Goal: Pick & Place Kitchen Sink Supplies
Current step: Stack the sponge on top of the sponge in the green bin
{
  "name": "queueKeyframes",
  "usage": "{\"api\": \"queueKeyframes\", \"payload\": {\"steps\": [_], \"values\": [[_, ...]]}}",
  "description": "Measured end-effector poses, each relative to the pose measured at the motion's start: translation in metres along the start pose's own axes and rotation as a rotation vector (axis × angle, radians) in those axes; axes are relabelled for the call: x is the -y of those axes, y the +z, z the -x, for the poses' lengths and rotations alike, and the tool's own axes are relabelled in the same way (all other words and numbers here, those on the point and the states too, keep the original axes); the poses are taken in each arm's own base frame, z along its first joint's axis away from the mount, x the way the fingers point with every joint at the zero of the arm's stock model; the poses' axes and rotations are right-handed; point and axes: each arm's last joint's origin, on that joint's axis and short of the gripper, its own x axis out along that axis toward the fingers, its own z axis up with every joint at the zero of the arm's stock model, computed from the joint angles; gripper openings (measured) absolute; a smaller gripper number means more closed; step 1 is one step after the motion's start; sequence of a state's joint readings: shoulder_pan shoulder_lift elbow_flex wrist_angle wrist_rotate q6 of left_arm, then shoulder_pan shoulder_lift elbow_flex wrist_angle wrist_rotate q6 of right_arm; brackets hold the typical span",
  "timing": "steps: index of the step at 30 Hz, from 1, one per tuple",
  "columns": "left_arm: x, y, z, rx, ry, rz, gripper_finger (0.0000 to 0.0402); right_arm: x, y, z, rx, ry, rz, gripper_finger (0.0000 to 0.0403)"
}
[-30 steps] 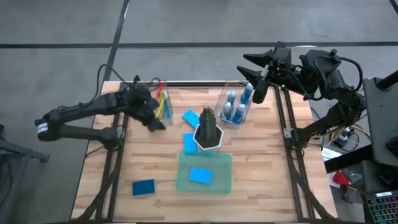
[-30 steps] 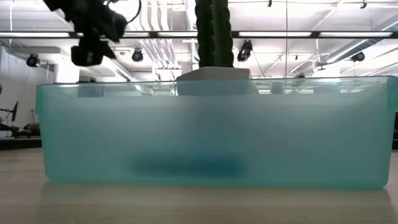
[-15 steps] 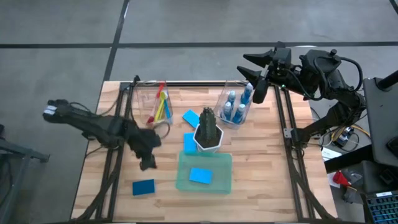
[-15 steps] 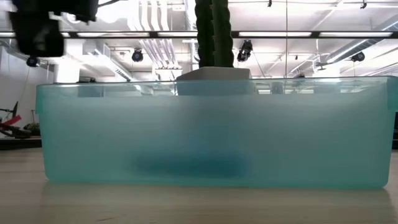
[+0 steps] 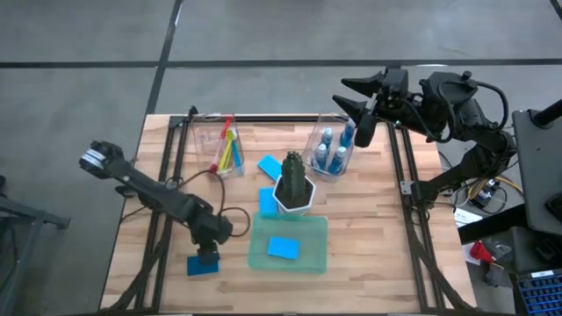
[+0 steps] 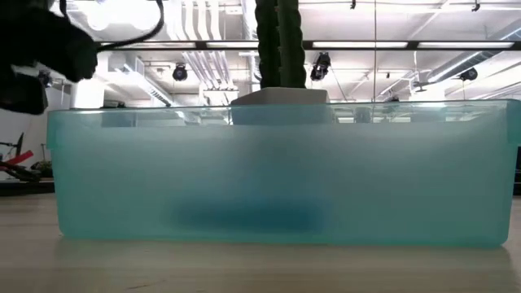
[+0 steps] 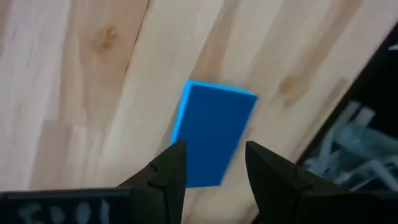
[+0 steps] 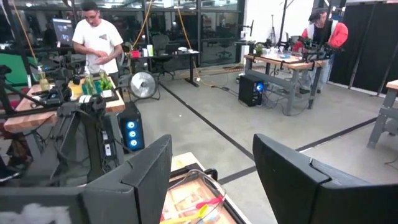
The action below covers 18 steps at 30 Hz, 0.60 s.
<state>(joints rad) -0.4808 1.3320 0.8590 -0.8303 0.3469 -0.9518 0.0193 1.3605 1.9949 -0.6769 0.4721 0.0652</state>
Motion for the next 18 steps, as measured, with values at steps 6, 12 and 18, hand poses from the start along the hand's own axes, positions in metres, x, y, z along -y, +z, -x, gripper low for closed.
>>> {"api": "queueKeyframes", "payload": {"steps": [6, 12, 18], "values": [[-0.006, 0.003, -0.019, -0.053, 0.06, -0.08, 0.0154, 0.0, 0.0, 0.0, 0.0, 0.0, -0.01, 0.0219], [-0.016, 0.003, -0.039, -0.08, 0.04, -0.106, 0.0154, 0.0, 0.0, 0.0, 0.001, 0.0, -0.008, 0.0219], [-0.025, 0.001, -0.054, -0.081, -0.031, -0.045, 0.0182, 0.0, 0.0, 0.001, 0.001, 0.0, -0.007, 0.0219]]}}
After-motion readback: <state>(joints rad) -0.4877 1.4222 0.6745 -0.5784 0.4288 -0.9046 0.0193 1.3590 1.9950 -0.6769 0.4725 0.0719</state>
